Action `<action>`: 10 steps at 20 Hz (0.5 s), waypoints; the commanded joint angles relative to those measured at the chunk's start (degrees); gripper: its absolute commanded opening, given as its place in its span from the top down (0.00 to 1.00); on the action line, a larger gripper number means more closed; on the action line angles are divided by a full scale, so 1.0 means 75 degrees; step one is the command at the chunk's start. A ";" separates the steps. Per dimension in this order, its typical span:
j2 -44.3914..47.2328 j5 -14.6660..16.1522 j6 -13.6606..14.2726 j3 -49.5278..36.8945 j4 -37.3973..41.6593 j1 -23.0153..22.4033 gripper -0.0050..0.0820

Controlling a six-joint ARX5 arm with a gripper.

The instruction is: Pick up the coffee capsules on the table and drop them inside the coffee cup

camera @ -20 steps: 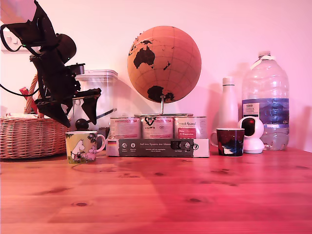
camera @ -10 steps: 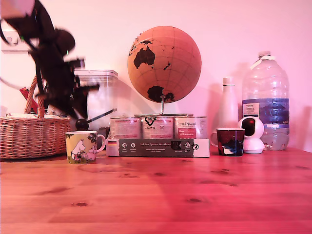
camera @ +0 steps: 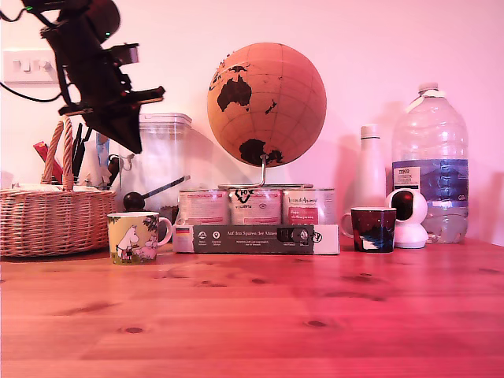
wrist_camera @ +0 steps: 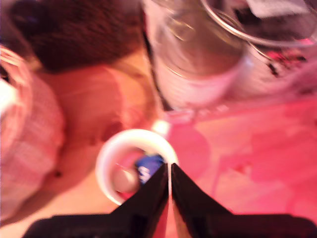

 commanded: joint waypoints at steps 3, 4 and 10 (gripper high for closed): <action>-0.0157 0.0006 0.0035 -0.0152 -0.0006 -0.0067 0.97; -0.0259 0.0009 0.0032 -0.0315 0.0105 -0.0070 0.97; -0.1600 0.0006 -0.0015 -0.2422 0.1702 -0.0058 0.97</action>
